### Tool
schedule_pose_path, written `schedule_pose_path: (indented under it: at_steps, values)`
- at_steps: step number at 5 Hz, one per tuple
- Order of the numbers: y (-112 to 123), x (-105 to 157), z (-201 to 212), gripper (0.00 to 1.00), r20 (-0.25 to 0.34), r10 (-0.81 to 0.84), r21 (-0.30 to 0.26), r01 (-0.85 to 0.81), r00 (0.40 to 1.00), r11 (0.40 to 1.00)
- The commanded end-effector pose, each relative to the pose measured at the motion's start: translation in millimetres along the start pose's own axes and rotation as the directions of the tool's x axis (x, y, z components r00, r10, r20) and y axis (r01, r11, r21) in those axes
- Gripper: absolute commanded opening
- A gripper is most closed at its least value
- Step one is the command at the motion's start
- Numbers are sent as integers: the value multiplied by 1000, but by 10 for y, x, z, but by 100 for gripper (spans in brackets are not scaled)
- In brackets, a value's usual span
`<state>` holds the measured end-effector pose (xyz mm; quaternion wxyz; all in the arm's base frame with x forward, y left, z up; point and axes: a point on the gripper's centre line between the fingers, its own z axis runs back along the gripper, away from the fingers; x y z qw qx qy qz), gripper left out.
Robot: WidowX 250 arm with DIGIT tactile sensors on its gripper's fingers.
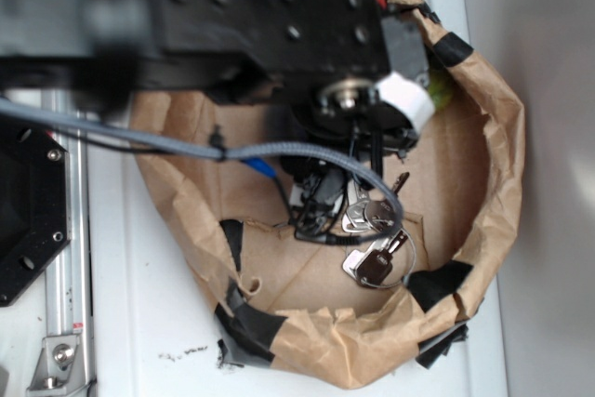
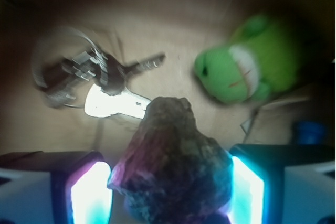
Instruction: Grab the rock.
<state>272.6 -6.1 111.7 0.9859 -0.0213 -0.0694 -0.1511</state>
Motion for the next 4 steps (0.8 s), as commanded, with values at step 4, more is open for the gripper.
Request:
schedule_pose_path:
  at_steps: [4]
  values:
    - [-200,46,625,0,-50,341,73,-337,939,939]
